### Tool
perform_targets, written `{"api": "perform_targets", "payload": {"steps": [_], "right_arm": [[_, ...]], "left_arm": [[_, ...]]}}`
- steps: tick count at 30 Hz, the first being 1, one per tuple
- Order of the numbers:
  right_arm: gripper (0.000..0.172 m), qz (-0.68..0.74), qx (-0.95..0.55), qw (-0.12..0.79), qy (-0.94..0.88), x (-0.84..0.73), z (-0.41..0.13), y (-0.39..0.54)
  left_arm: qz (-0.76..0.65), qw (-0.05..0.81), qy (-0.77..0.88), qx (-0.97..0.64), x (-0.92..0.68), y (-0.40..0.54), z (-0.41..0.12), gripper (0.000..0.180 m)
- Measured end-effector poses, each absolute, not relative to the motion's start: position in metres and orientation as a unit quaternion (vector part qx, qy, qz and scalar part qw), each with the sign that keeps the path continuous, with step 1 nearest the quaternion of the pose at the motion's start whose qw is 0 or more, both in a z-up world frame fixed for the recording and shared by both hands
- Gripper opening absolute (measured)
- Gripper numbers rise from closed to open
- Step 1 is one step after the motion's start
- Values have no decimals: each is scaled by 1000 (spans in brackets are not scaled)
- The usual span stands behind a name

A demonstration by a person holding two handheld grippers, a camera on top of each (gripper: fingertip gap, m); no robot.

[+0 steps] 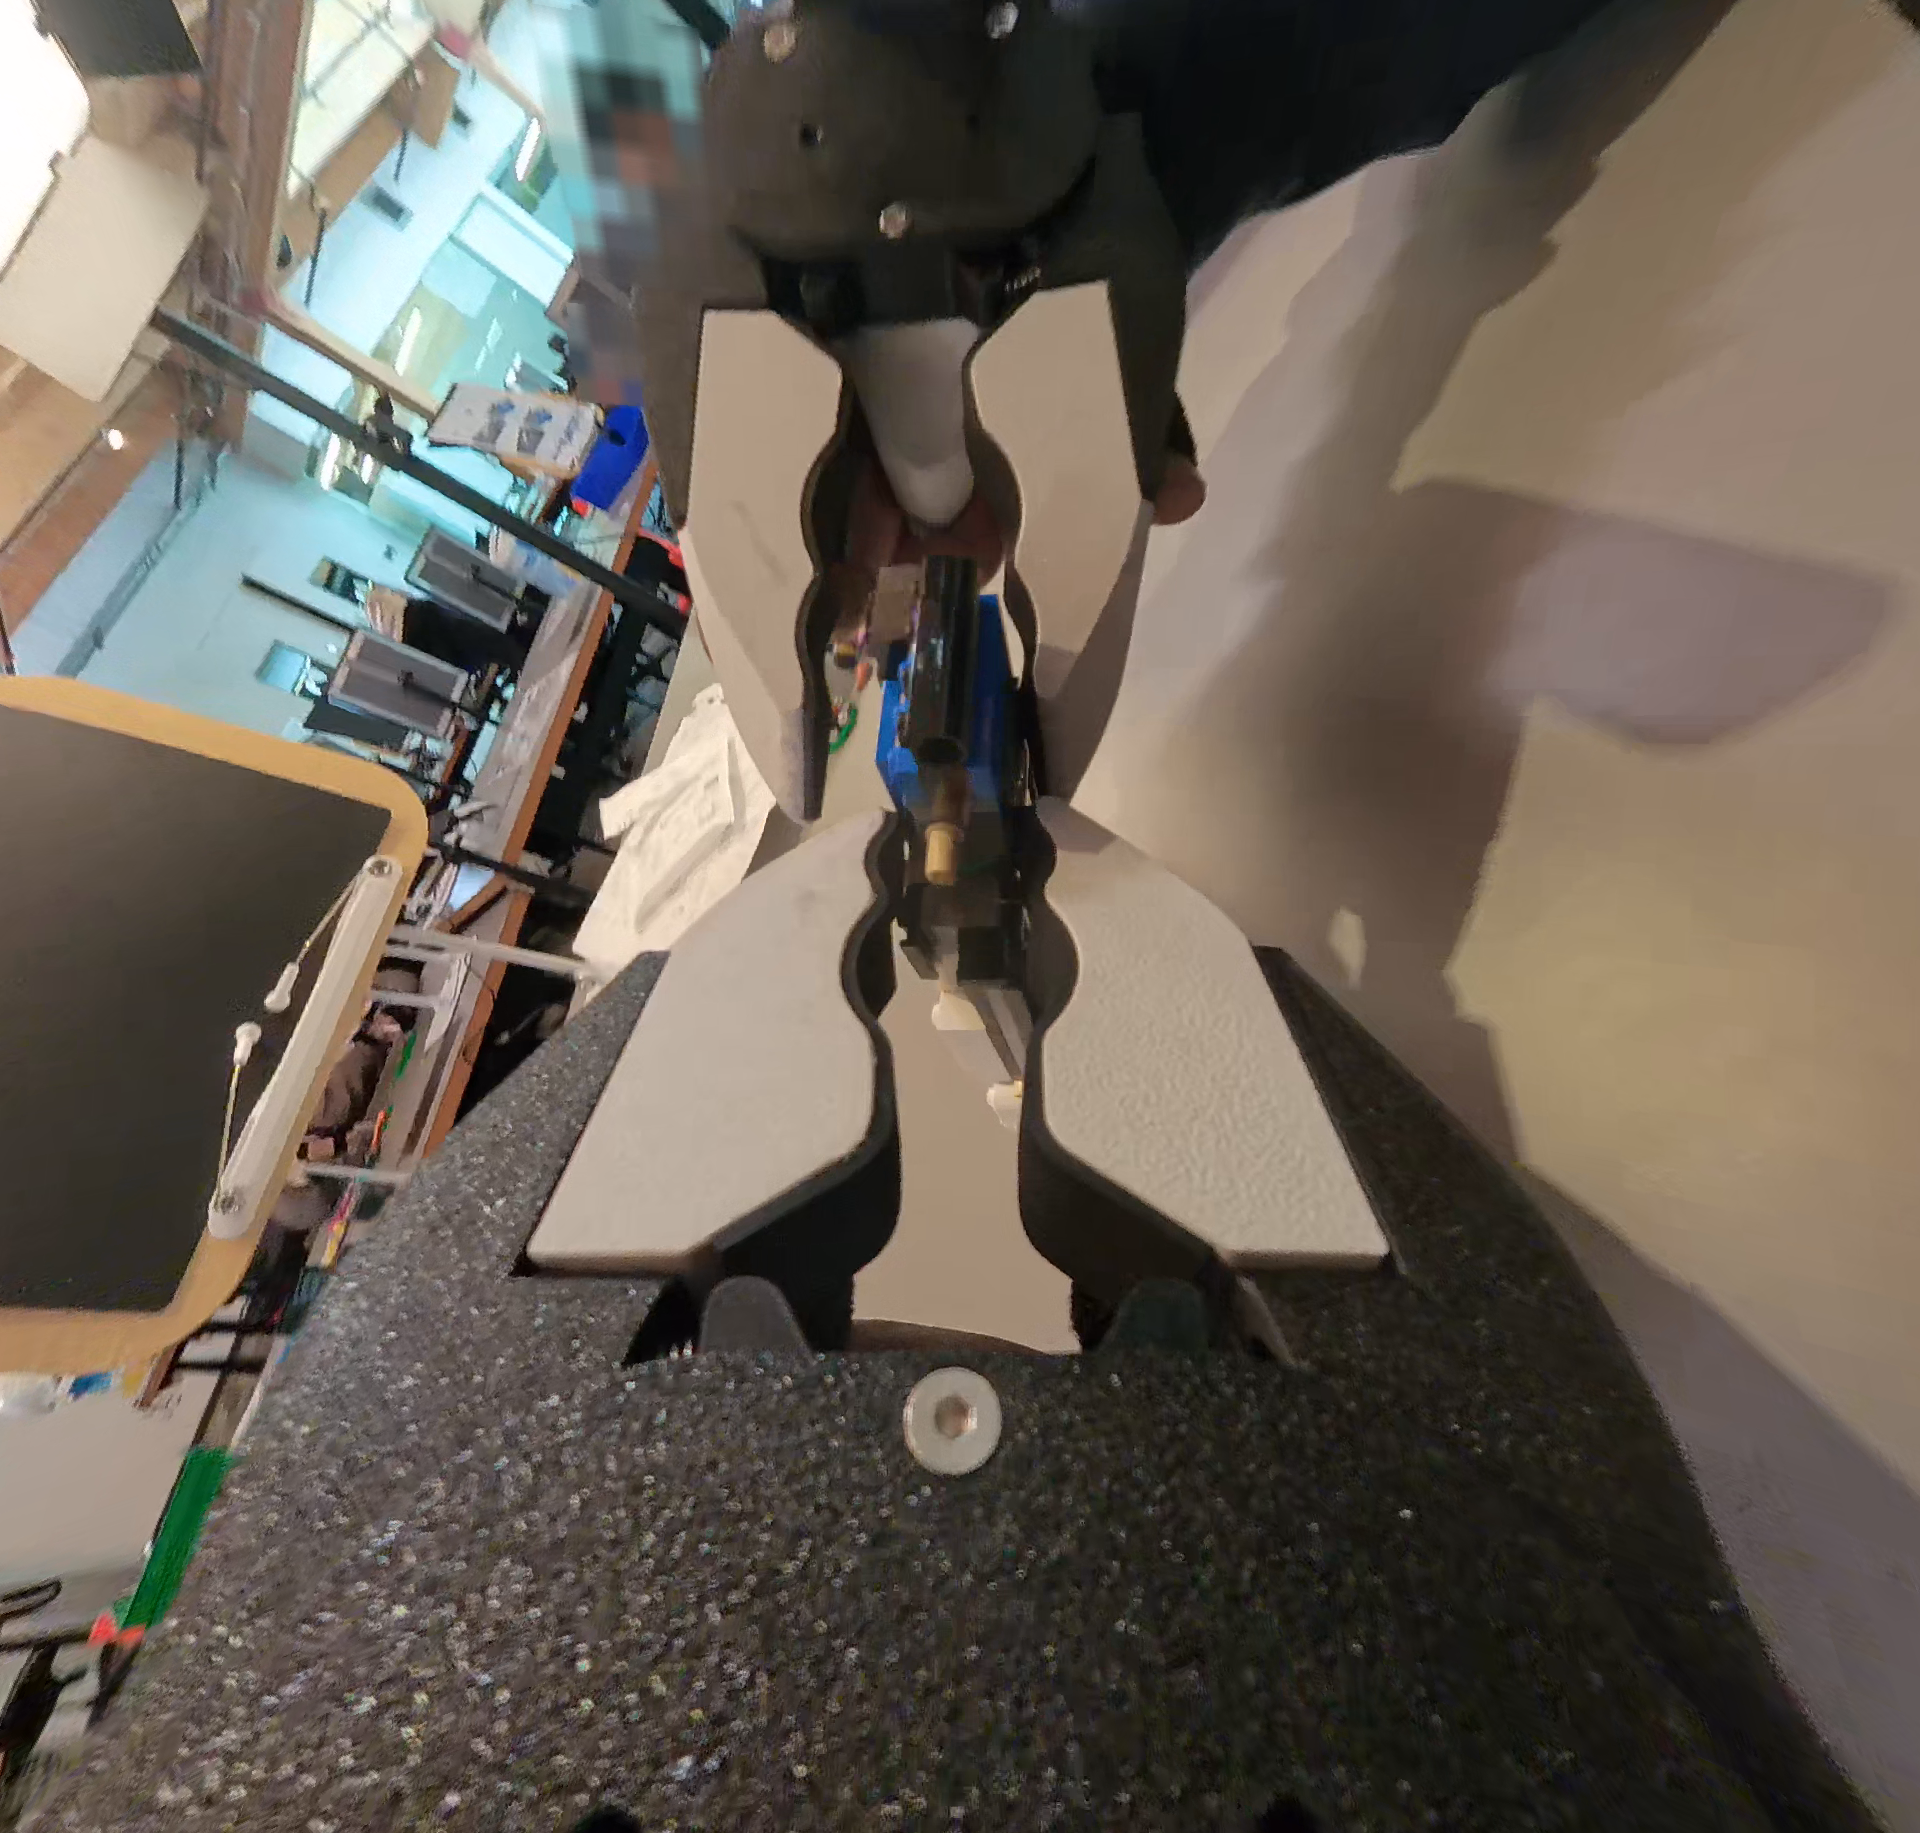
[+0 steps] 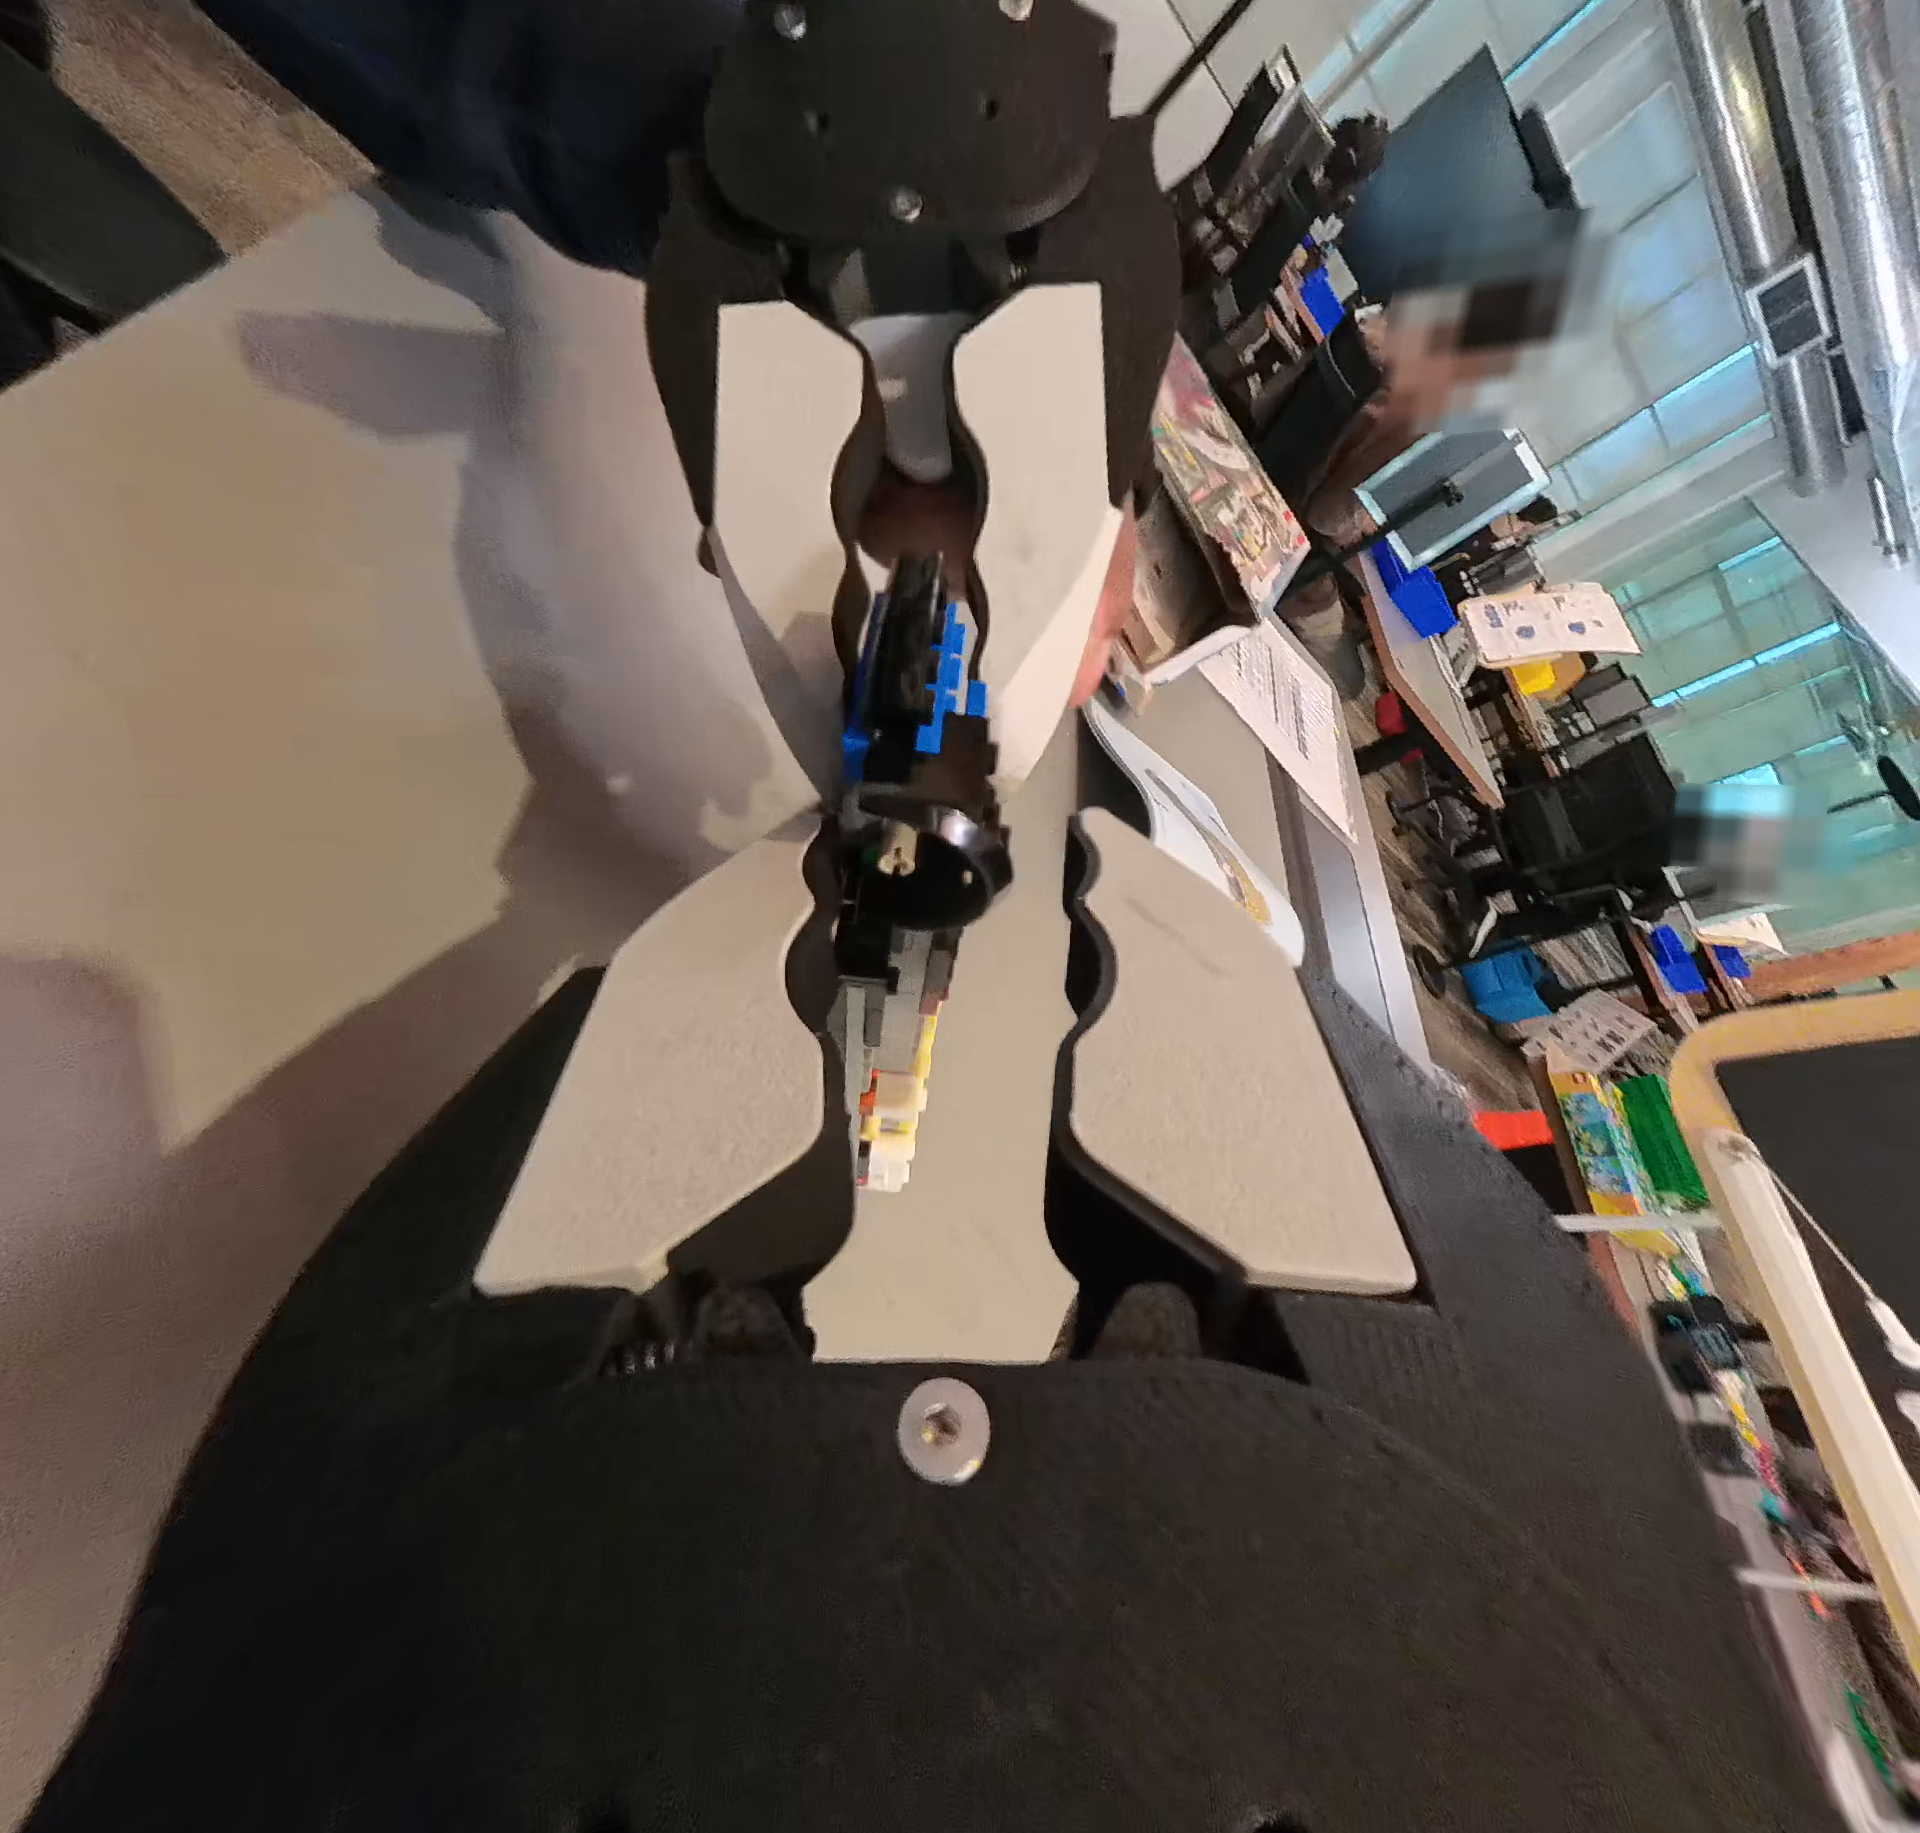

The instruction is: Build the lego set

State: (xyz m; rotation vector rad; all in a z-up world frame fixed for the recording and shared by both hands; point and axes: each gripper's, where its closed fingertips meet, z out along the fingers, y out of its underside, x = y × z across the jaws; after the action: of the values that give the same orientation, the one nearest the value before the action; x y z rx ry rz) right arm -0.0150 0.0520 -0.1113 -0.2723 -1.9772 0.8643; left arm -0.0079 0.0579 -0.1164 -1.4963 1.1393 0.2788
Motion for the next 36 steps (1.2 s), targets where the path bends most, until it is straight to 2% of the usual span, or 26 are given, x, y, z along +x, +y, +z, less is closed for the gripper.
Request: {"api": "perform_targets", "payload": {"steps": [9,16,21,36], "right_arm": [[41,391,-116,453,-793,-13,-116,44],[41,408,-162,456,-774,-21,-109,58],[44,444,-214,430,-756,-28,-102,70],[44,443,-243,420,-753,-33,-101,68]], "left_arm": [[105,628,475,-607,-1,50,-113,21],[25,658,394,-642,-20,57,-102,20],[-43,664,368,-649,-29,59,-94,21],[-61,663,357,-655,-30,68,-97,21]]}}
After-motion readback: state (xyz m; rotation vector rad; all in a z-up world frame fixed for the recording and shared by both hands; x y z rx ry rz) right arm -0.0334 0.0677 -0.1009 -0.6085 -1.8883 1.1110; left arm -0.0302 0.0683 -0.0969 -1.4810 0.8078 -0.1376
